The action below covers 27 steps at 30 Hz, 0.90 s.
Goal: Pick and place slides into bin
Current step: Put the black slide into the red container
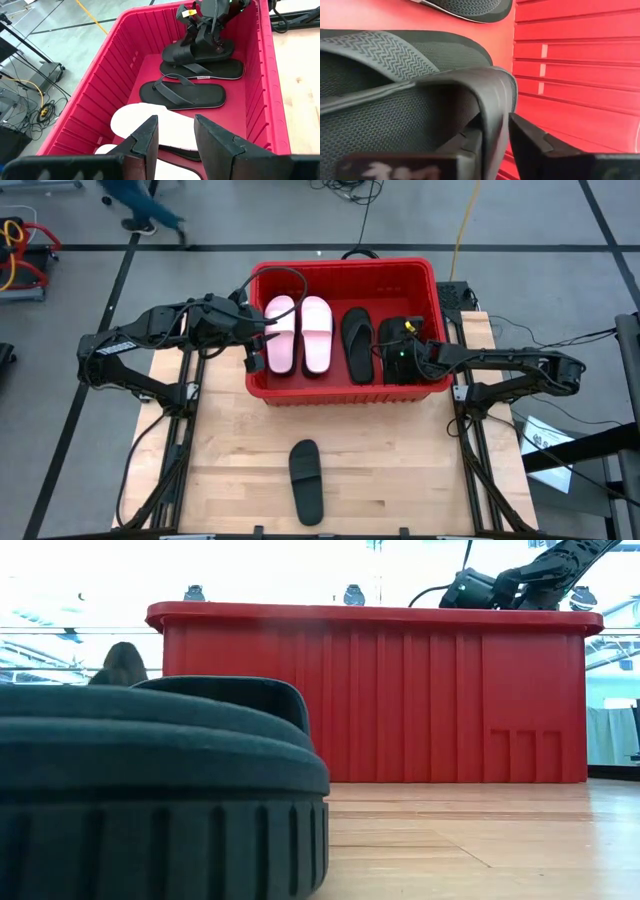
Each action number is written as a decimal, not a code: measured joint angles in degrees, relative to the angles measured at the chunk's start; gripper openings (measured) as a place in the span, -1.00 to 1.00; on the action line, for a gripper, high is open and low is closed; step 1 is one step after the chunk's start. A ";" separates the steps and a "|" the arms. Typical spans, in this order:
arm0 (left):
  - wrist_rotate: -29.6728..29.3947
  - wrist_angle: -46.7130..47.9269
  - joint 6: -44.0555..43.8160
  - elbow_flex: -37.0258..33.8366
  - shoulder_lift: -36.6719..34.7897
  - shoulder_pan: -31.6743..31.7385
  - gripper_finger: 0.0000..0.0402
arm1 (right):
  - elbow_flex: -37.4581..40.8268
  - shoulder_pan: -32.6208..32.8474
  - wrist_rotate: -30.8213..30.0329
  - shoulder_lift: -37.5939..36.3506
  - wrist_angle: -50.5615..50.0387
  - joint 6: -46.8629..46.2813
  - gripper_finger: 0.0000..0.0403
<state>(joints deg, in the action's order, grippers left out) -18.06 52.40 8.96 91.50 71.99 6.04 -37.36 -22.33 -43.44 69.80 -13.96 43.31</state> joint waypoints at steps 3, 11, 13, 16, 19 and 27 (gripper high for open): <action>0.00 0.00 0.21 0.00 0.00 -0.01 -0.38 | 0.00 0.00 0.09 0.00 0.00 0.00 -0.48; 0.00 0.00 0.30 0.00 0.00 -0.01 -0.38 | 0.00 1.74 0.21 -1.50 -0.04 -0.65 -0.21; 0.00 0.00 0.36 0.00 0.00 -0.01 -0.38 | 0.00 2.21 0.20 -2.46 -0.10 -0.67 -0.20; -0.02 0.02 1.03 0.00 0.00 0.01 -0.38 | 0.00 2.74 0.18 -4.15 -0.09 -0.66 -0.22; -0.01 0.02 1.04 0.00 0.00 0.00 -0.38 | 0.00 2.95 0.26 -5.96 -0.13 -0.67 -0.24; 0.00 0.02 1.04 0.00 0.00 -0.01 -0.38 | 0.00 2.93 3.91 -9.91 -3.08 -2.15 -0.25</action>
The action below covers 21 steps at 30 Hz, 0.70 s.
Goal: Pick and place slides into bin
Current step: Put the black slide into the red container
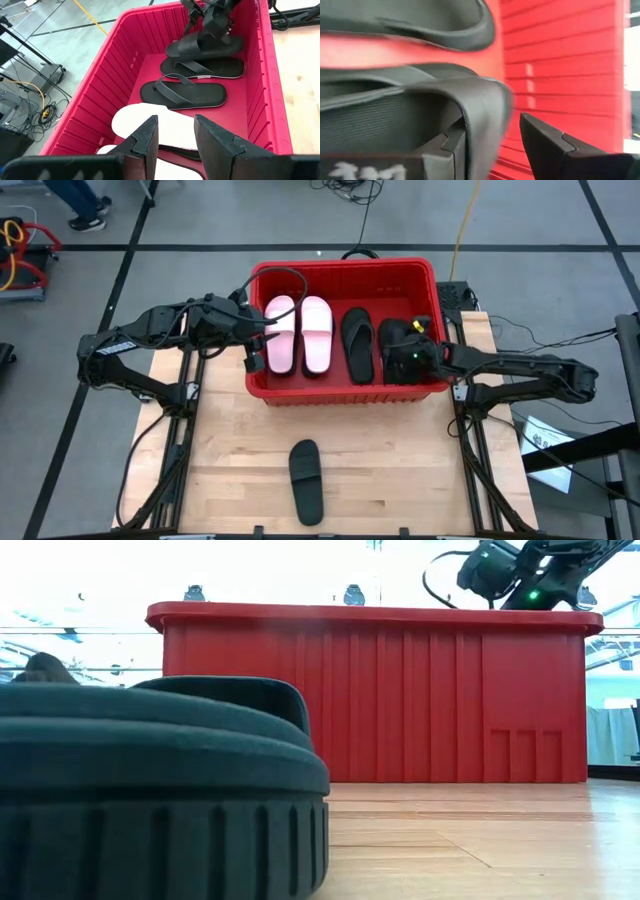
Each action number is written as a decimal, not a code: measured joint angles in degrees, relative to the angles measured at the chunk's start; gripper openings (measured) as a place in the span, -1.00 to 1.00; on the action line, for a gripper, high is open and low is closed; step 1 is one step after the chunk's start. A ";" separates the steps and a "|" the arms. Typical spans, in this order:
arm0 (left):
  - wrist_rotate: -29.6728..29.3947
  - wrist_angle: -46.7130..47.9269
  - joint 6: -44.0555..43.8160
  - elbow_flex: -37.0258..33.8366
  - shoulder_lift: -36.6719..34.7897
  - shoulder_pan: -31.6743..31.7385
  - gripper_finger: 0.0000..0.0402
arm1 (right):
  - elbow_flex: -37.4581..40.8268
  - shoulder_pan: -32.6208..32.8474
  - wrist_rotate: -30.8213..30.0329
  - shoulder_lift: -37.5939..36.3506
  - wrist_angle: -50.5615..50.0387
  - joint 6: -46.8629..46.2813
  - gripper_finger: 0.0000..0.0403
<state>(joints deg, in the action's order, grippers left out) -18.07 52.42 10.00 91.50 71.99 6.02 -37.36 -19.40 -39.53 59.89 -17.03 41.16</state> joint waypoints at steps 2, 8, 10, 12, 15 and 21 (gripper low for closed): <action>0.00 0.00 -0.06 0.00 0.00 0.00 -0.38 | 0.00 0.00 3.61 -0.31 -1.04 -2.12 -0.25; 0.00 0.00 -0.09 0.00 0.00 0.00 -0.38 | 0.00 -0.02 5.33 0.28 -2.38 -4.42 -0.26; 0.00 0.00 -0.11 0.00 0.00 0.01 -0.38 | 0.00 -0.02 5.40 0.28 -3.02 -4.40 -0.26; 0.00 0.02 -0.03 0.00 0.00 0.01 -0.38 | 0.00 0.00 5.46 0.28 -4.34 -4.48 -0.26; 0.02 0.01 0.05 0.00 0.00 0.00 -0.38 | 0.00 -0.01 6.21 0.28 -6.46 -4.50 -0.26; 0.02 0.02 0.02 0.00 0.00 0.01 -0.38 | 0.00 0.00 10.66 0.28 -8.44 -4.46 -0.28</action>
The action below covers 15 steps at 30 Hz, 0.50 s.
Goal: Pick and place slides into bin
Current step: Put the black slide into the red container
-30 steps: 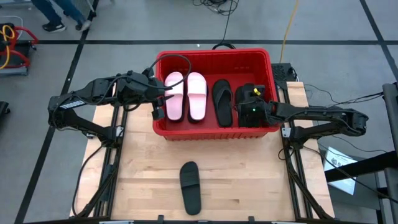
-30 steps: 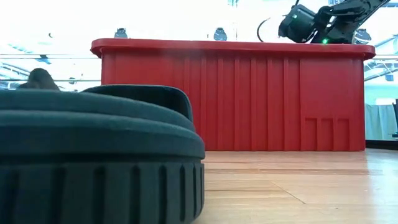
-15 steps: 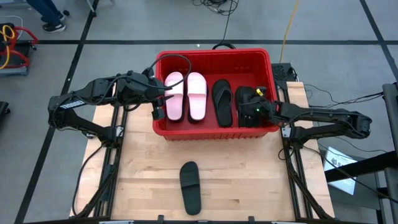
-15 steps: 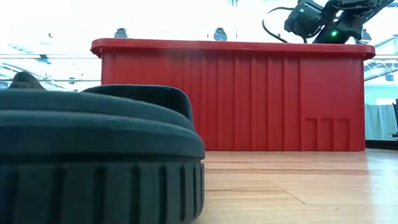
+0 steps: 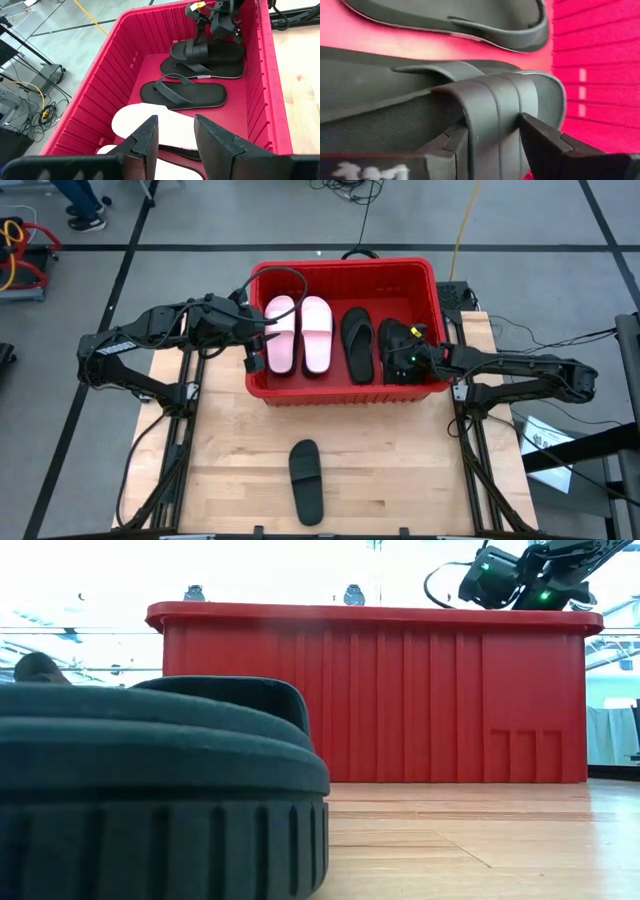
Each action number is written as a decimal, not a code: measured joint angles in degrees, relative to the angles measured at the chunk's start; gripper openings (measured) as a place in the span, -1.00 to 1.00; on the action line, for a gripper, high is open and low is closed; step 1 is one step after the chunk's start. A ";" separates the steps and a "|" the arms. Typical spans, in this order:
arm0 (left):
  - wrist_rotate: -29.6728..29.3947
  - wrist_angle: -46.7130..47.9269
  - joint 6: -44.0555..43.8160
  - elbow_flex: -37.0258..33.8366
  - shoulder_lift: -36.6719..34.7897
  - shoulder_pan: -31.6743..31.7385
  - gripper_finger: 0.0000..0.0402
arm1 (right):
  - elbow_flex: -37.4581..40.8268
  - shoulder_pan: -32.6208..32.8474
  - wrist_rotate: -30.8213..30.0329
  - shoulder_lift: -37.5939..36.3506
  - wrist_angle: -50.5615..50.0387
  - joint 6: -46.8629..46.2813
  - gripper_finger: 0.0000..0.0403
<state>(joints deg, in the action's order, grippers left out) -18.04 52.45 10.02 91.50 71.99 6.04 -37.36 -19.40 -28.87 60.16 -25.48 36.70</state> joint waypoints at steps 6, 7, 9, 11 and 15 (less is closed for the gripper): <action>0.02 0.00 0.01 0.00 0.00 0.00 -0.38 | 0.00 -0.02 3.62 0.00 -0.23 0.25 -0.28; 0.02 0.00 0.00 0.01 0.00 -0.01 -0.38 | 0.00 -0.02 3.60 0.00 -0.54 0.17 -0.29; 0.02 0.00 0.01 0.00 0.00 0.00 -0.38 | 0.00 -0.02 3.52 0.00 -1.45 -0.23 -0.29; 0.04 0.00 0.02 0.00 0.00 0.01 -0.38 | -0.03 -0.03 3.40 -0.02 -3.05 -0.40 -0.29; 0.04 0.00 0.33 0.01 0.00 -0.01 -0.38 | -0.07 -0.04 3.18 -0.02 -4.91 -2.20 -0.29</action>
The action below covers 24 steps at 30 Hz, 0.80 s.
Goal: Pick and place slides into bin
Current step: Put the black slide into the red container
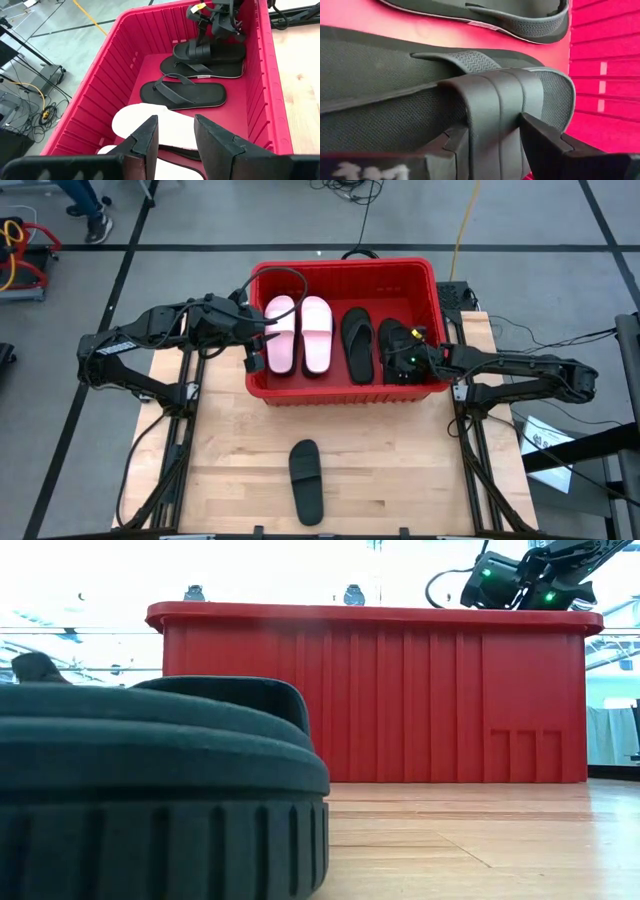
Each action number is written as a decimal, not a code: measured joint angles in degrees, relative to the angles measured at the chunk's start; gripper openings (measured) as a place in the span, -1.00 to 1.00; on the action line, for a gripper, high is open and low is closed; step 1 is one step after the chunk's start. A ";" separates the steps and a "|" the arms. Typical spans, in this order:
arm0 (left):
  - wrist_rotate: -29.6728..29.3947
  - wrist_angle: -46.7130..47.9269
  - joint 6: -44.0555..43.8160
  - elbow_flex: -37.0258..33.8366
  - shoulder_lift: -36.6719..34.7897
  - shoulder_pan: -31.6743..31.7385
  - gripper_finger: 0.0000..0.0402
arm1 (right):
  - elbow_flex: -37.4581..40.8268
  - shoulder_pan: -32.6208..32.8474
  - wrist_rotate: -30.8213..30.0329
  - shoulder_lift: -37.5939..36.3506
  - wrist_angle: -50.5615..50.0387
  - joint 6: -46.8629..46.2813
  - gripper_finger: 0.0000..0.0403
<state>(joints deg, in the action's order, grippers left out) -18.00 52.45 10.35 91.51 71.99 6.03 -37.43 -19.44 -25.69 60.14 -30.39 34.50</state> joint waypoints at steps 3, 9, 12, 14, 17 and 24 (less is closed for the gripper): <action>0.00 0.00 0.02 -0.01 0.00 0.00 -0.38 | 0.00 0.00 0.06 -0.11 -0.02 -0.64 -0.29; 0.04 0.00 -0.22 -0.01 0.00 -0.01 -0.38 | 0.00 0.04 0.81 -1.58 -0.55 -0.83 -0.29; 0.06 0.00 -0.37 -0.01 0.02 -0.01 -0.38 | 0.02 0.04 0.94 -2.83 -0.62 -0.87 -0.29; 0.07 0.01 -0.57 -0.01 0.00 0.02 -0.38 | 0.04 0.04 0.93 -3.79 -0.63 -0.88 -0.29; 0.07 0.02 -0.59 -0.01 0.01 0.01 -0.38 | 0.06 0.04 0.77 -4.91 -0.57 -0.88 -0.29; 0.07 0.00 -0.57 -0.01 0.00 0.01 -0.38 | 0.09 -0.07 -3.08 -4.59 2.68 -0.92 -0.29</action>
<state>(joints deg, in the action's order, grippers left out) -17.93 52.45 9.78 91.51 71.99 6.04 -37.34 -19.51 -28.77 55.55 -27.71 33.58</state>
